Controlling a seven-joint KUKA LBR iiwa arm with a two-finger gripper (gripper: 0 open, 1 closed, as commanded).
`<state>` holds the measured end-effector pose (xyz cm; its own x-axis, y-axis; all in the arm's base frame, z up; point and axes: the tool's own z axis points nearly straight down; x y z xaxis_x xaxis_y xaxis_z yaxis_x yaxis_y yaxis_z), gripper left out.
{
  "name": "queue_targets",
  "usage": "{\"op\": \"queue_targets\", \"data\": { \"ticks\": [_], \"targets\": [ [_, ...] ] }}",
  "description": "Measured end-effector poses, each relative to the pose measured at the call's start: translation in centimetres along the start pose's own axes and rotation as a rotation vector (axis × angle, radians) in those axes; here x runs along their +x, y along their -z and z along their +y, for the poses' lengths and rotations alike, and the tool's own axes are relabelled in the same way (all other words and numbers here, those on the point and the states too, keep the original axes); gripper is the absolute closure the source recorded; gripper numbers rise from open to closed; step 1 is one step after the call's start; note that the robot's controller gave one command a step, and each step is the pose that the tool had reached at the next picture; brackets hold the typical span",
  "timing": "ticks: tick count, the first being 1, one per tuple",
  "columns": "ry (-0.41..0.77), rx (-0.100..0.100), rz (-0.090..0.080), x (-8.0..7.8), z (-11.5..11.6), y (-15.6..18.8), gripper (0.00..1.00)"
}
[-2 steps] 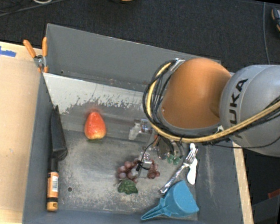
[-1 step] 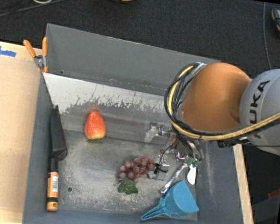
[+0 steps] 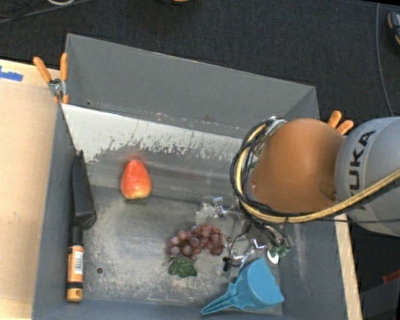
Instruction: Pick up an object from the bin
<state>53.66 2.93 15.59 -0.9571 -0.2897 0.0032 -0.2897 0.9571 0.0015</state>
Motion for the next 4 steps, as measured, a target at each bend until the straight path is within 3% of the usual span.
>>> {"op": "queue_targets", "data": {
  "ticks": [1,2,3,4],
  "targets": [
    [-0.125,0.001,-0.007,0.6,-0.7,-6.3,0.00],
    [-0.151,0.000,-0.004,1.6,-2.7,-7.9,1.00],
    [-0.152,0.000,-0.004,1.6,-2.7,-7.9,1.00],
    [-0.159,-0.002,0.002,1.6,-3.2,-2.2,1.00]
  ]
}}
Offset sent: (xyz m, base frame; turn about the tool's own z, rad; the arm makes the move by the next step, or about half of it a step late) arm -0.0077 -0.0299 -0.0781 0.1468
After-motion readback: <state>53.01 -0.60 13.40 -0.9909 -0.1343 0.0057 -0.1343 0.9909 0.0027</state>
